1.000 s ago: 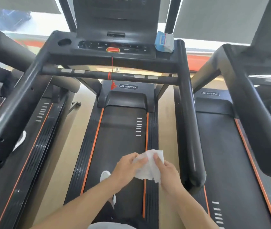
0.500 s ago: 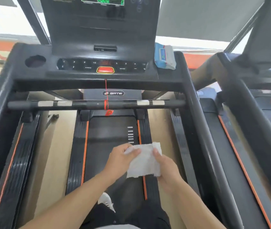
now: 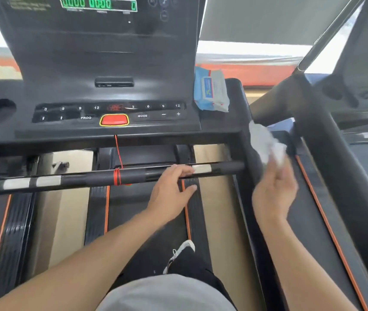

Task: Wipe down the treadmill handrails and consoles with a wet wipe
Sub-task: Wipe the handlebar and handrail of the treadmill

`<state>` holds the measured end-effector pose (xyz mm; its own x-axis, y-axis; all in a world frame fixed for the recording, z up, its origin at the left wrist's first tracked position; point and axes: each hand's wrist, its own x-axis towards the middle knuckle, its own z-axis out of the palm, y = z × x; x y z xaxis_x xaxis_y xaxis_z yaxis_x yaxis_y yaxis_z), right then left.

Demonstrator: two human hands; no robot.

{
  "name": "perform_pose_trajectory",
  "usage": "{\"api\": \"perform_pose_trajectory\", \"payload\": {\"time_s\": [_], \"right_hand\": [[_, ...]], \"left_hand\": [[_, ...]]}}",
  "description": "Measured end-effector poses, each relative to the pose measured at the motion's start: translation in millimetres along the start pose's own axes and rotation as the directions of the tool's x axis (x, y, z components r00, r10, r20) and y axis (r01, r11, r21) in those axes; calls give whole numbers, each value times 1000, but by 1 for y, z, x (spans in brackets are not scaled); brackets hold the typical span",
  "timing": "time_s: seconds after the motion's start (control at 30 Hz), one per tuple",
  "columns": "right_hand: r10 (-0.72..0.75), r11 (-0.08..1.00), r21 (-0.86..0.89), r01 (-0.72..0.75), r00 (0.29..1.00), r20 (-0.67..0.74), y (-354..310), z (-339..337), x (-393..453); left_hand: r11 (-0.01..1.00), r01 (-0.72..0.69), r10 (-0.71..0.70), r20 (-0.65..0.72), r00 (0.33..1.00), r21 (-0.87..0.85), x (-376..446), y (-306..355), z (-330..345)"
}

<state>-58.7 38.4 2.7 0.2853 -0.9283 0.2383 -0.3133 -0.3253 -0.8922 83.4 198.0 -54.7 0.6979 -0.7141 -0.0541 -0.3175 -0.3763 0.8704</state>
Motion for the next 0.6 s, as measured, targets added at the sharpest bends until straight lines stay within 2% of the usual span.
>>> {"api": "perform_pose_trajectory", "payload": {"time_s": [0.03,0.07,0.1,0.13,0.17,0.2,0.27,0.3,0.33,0.4,0.47,0.53,0.6], "right_hand": [[-126,973,-171,152,980,153,14,7,7],[-243,881,-298,367,893,379,33,16,11],[-272,762,-342,549,752,600,54,24,11],[-218,683,-351,641,637,739,68,31,9],[-167,660,-354,663,589,791,74,35,5],[-153,692,-348,632,600,786,74,37,4],[-196,772,-307,556,668,718,71,40,14],[-194,755,-325,569,668,719,70,42,22],[-170,696,-372,614,644,745,69,44,29],[-45,505,-476,720,572,819,67,56,41],[55,390,-505,770,527,848,64,65,47],[73,361,-490,793,500,863,62,67,55],[97,393,-494,775,500,861,59,74,61]], "left_hand": [[995,-41,40,13,999,95,11,2,2],[984,-67,61,36,997,168,22,3,4],[973,-75,62,66,996,219,32,5,7],[961,-73,48,101,994,265,40,5,9],[947,-75,32,140,990,314,48,3,11],[926,-90,25,178,984,365,55,1,12],[882,-135,20,250,968,451,67,-5,13],[866,-153,17,278,960,475,71,-7,12],[848,-170,13,302,953,502,74,-9,12],[791,-218,4,350,937,572,82,-13,13],[739,-248,5,363,932,627,86,-14,14],[731,-257,2,374,927,632,89,-15,14],[730,-275,1,402,916,626,92,-19,13]]}}
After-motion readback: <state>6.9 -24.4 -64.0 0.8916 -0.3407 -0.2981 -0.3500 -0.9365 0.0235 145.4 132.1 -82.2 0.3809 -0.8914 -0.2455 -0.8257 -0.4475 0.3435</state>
